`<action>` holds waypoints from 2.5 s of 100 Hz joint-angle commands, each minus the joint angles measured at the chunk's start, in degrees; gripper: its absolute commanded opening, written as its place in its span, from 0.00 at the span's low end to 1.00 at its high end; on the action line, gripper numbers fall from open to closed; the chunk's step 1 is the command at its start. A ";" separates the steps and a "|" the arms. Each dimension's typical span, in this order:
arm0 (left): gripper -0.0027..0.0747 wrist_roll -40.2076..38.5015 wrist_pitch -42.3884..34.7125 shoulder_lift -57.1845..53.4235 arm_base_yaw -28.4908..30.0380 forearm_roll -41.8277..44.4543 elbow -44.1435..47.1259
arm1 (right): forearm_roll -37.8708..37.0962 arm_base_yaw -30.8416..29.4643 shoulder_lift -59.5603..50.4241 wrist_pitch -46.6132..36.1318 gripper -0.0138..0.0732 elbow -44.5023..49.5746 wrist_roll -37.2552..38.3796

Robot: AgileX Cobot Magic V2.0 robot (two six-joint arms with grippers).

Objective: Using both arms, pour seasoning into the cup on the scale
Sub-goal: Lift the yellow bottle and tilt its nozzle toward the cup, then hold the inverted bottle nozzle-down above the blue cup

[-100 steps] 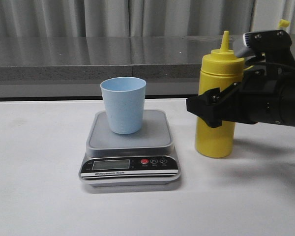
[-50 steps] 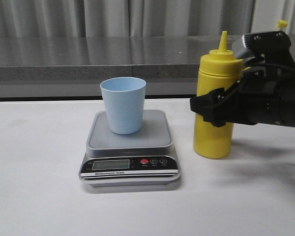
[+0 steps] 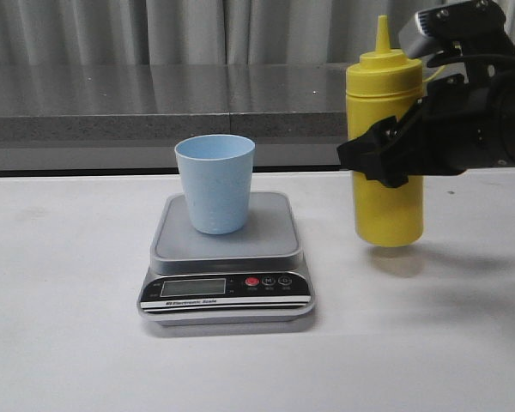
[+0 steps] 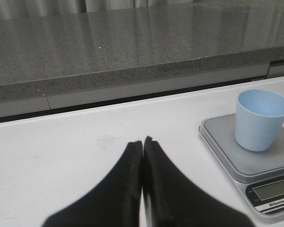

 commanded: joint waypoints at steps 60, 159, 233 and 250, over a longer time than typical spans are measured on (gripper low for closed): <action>0.01 0.06 -4.79 0.26 0.23 -0.20 -1.64 | -21.73 13.31 -5.23 49.25 0.29 -26.08 -0.34; 0.01 0.06 -4.79 0.26 0.23 -0.20 -1.64 | -47.54 21.14 -0.81 63.29 0.29 -29.91 -1.28; 0.01 0.06 -4.79 0.26 0.23 -0.20 -1.64 | -57.59 25.97 6.16 78.23 0.29 -35.73 -4.07; 0.01 0.06 -4.79 0.26 0.23 -0.20 -1.64 | -57.59 26.63 6.16 78.37 0.29 -35.73 -8.12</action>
